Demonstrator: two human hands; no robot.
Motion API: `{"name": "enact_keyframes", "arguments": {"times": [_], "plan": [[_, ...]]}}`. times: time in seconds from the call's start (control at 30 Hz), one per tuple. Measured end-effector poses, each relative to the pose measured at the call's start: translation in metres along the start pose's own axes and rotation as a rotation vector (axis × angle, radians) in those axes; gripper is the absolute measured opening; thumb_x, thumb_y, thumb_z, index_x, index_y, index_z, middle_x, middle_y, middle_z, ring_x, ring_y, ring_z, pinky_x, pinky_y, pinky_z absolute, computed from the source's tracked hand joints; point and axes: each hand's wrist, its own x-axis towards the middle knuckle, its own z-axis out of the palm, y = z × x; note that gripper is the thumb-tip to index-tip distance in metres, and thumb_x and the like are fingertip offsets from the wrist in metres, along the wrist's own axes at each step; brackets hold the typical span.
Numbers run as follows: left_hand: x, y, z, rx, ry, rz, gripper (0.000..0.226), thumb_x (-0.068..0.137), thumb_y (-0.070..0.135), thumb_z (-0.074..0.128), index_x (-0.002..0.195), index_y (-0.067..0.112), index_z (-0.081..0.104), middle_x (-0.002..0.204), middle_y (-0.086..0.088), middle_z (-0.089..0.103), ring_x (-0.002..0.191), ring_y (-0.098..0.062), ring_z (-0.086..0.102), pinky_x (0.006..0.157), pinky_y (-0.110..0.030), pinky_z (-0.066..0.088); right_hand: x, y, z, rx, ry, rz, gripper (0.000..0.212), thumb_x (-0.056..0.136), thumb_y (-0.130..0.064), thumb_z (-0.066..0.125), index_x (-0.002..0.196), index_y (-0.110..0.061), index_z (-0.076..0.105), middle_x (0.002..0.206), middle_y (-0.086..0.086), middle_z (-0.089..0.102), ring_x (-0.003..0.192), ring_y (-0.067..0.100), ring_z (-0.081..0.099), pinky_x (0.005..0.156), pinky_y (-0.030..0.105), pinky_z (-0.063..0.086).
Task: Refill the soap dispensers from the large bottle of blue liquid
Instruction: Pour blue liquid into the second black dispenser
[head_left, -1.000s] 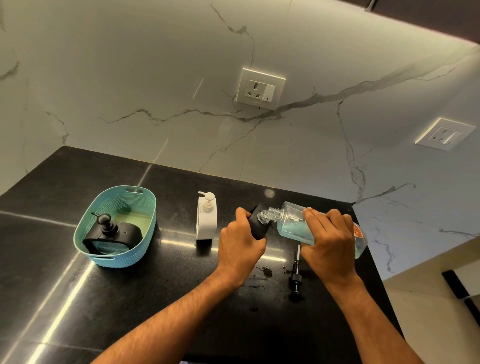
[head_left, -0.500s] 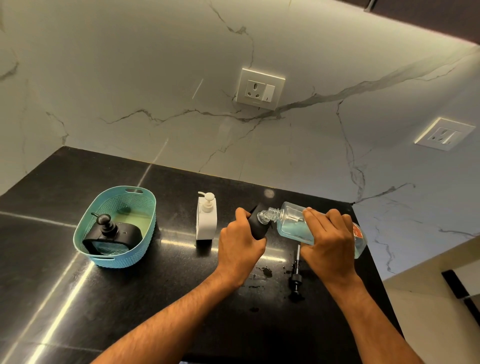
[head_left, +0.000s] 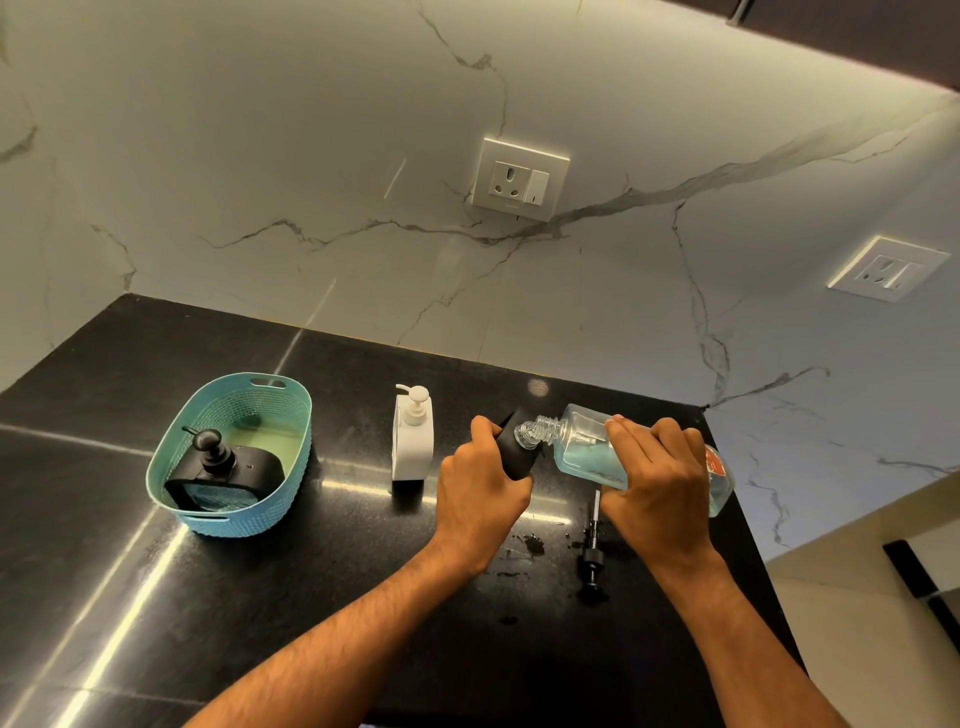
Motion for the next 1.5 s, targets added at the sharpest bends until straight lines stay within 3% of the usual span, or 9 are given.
{"name": "enact_keyframes", "arguments": {"times": [0.47, 0.63, 0.8, 0.97, 1.1, 1.23, 1.4, 1.5], "plan": [[0.002, 0.001, -0.002, -0.047, 0.005, 0.004, 0.050, 0.080, 0.025, 0.084, 0.113, 0.023, 0.047, 0.103, 0.000, 0.072, 0.088, -0.012, 0.071, 0.058, -0.003, 0.045, 0.000, 0.005, 0.008, 0.004, 0.001, 0.008, 0.074, 0.055, -0.019, 0.095, 0.121, -0.003, 0.069, 0.110, 0.011, 0.073, 0.096, 0.027, 0.058, 0.076, 0.031, 0.038], [0.007, 0.002, 0.000, -0.084, 0.025, 0.022, 0.047, 0.079, 0.021, 0.084, 0.108, 0.024, 0.046, 0.094, 0.010, 0.065, 0.080, -0.007, 0.067, 0.059, -0.003, 0.048, 0.000, 0.010, 0.013, 0.026, -0.010, 0.044, 0.066, 0.056, -0.016, 0.092, 0.116, -0.005, 0.070, 0.104, 0.009, 0.073, 0.090, 0.024, 0.058, 0.070, 0.031, 0.041], [0.022, 0.002, -0.001, -0.114, 0.040, 0.015, 0.044, 0.076, 0.021, 0.085, 0.104, 0.022, 0.051, 0.091, 0.005, 0.071, 0.079, -0.009, 0.068, 0.065, -0.027, 0.059, 0.004, 0.017, 0.016, 0.171, -0.021, 0.145, 0.055, 0.061, -0.014, 0.091, 0.112, -0.008, 0.071, 0.096, 0.006, 0.072, 0.084, 0.018, 0.060, 0.067, 0.029, 0.050], [0.038, 0.003, -0.002, -0.210, -0.017, 0.049, 0.043, 0.074, 0.029, 0.090, 0.104, 0.023, 0.061, 0.097, 0.009, 0.068, 0.088, -0.004, 0.063, 0.072, -0.021, 0.054, 0.010, 0.044, 0.024, 0.488, -0.036, 0.466, 0.058, 0.055, -0.026, 0.100, 0.106, -0.018, 0.073, 0.096, -0.005, 0.074, 0.083, 0.005, 0.066, 0.072, 0.010, 0.049], [0.048, 0.002, 0.003, -0.227, -0.094, 0.050, 0.046, 0.073, 0.025, 0.091, 0.111, 0.020, 0.065, 0.108, 0.006, 0.065, 0.100, -0.005, 0.060, 0.085, -0.019, 0.051, 0.014, 0.078, 0.041, 0.792, -0.090, 0.671, 0.059, 0.050, -0.018, 0.102, 0.102, -0.024, 0.074, 0.095, -0.009, 0.076, 0.086, 0.004, 0.073, 0.077, 0.029, 0.062], [0.057, 0.002, 0.009, -0.245, -0.188, 0.021, 0.050, 0.072, 0.019, 0.092, 0.115, 0.016, 0.067, 0.111, 0.003, 0.069, 0.104, -0.011, 0.064, 0.091, -0.030, 0.056, 0.019, 0.113, 0.065, 0.959, -0.100, 0.794, 0.060, 0.050, -0.004, 0.099, 0.105, -0.011, 0.075, 0.100, 0.002, 0.078, 0.094, 0.021, 0.075, 0.084, 0.045, 0.062], [0.066, -0.001, 0.014, -0.274, -0.303, -0.074, 0.049, 0.073, 0.013, 0.091, 0.115, 0.021, 0.068, 0.110, 0.006, 0.071, 0.104, -0.012, 0.067, 0.086, -0.027, 0.059, 0.033, 0.152, 0.093, 1.109, -0.113, 0.808, 0.063, 0.049, -0.004, 0.096, 0.108, -0.010, 0.074, 0.102, 0.007, 0.078, 0.095, 0.024, 0.076, 0.079, 0.035, 0.063], [0.070, -0.003, 0.018, -0.277, -0.354, -0.137, 0.051, 0.074, 0.009, 0.089, 0.117, 0.023, 0.066, 0.113, 0.008, 0.070, 0.106, -0.010, 0.067, 0.081, -0.021, 0.059, 0.038, 0.172, 0.113, 1.187, -0.155, 0.824, 0.065, 0.056, 0.005, 0.092, 0.117, -0.003, 0.071, 0.110, 0.012, 0.076, 0.101, 0.028, 0.074, 0.084, 0.041, 0.062]]}}
